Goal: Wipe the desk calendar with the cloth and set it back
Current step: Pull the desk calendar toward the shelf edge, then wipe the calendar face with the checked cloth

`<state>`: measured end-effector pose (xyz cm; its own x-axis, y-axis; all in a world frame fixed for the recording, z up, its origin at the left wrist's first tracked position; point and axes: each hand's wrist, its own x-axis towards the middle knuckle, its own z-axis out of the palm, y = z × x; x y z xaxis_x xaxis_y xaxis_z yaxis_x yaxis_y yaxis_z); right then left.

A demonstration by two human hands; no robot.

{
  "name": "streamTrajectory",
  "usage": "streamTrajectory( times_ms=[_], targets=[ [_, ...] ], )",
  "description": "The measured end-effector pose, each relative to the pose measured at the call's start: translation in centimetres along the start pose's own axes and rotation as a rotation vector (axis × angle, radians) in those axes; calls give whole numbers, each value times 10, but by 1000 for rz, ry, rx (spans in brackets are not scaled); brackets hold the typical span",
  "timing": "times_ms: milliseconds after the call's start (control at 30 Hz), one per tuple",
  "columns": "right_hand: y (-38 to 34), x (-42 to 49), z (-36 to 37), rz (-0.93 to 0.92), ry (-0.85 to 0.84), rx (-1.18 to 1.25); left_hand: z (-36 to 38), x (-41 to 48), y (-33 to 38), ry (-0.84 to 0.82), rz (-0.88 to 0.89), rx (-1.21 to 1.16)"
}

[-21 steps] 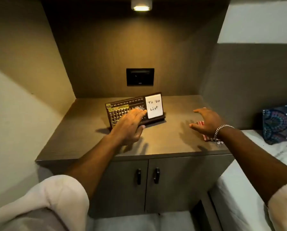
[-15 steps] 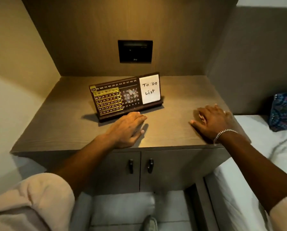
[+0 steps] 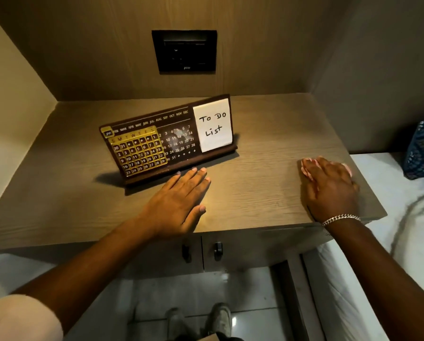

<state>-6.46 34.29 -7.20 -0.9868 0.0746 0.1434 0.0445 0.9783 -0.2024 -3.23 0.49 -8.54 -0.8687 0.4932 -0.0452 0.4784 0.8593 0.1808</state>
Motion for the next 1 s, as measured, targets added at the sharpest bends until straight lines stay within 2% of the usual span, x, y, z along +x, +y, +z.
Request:
streamTrajectory(
  times_ms=[67,200,333,400,567,633,767,867,1000],
  targets=[
    [-7,0,1,18,40,9,-4,1,0,-45,-6,-8],
    [-23,-3,3,6,118,51,-31,6,-8,-265,51,4],
    [-60,-10,4,-22,199,164,-80,1,-15,-311,206,-100],
    [-84,-13,1,-34,243,268,-105,-4,-19,-258,300,-163],
    [-150,-25,-10,4,431,651,-150,16,-66,72,505,-186],
    [-170,-29,-12,87,392,869,-159,35,-89,104,480,-167],
    [-194,-29,-13,306,243,1337,-158,64,-124,-72,412,-98],
    [-205,-26,-8,371,155,1534,-152,71,-138,-187,402,-42],
    [-215,-21,0,391,73,1690,-156,71,-135,-199,434,8]
  ],
)
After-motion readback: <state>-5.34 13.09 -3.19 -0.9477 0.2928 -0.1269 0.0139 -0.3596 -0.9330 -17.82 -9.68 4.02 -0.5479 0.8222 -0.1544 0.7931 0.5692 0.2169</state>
